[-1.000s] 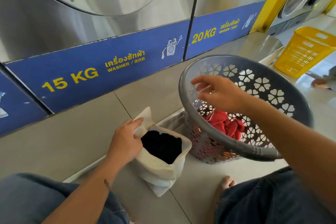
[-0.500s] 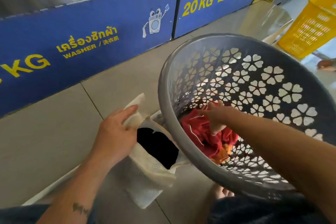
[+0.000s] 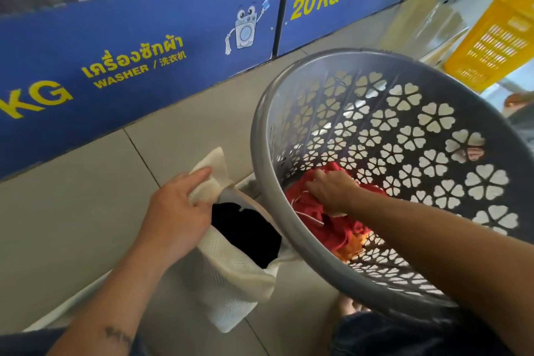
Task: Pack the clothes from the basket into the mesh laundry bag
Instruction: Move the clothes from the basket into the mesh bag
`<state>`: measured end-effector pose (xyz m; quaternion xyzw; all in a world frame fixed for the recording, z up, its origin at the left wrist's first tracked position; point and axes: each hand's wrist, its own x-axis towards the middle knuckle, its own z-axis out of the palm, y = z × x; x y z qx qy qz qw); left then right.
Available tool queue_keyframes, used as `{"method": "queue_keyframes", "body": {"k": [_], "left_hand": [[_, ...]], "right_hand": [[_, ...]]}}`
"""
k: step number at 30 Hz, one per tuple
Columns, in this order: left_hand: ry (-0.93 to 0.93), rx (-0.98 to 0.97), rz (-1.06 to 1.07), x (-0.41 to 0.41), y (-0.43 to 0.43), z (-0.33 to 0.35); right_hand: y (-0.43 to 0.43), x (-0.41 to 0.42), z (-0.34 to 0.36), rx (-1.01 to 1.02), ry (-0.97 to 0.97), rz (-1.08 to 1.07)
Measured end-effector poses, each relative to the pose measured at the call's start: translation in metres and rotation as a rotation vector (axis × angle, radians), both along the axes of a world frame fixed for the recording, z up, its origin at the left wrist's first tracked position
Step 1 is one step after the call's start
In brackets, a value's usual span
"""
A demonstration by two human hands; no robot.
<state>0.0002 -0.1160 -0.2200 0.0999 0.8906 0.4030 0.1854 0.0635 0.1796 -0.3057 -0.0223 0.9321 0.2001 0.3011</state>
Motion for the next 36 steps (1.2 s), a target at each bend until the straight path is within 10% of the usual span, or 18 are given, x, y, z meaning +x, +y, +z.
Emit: {"method": "queue_keyframes", "body": {"k": [20,27,31,36], "left_hand": [[0.101,0.226,-0.044,0.050,-0.046,0.123],[0.132,0.310,-0.047,0.051,-0.056,0.165],[0.126,0.320,-0.045,0.051,-0.051,0.162],[0.148,0.335,0.013,0.053,-0.033,0.153]], "right_hand": [[-0.121,0.080,0.249,-0.876,1.133,-0.122],[-0.167,0.083,0.215,-0.987,0.523,-0.148],[-0.136,0.071,0.217,-1.160,0.750,-0.322],[-0.119,0.060,0.186,-0.902,0.631,-0.572]]}}
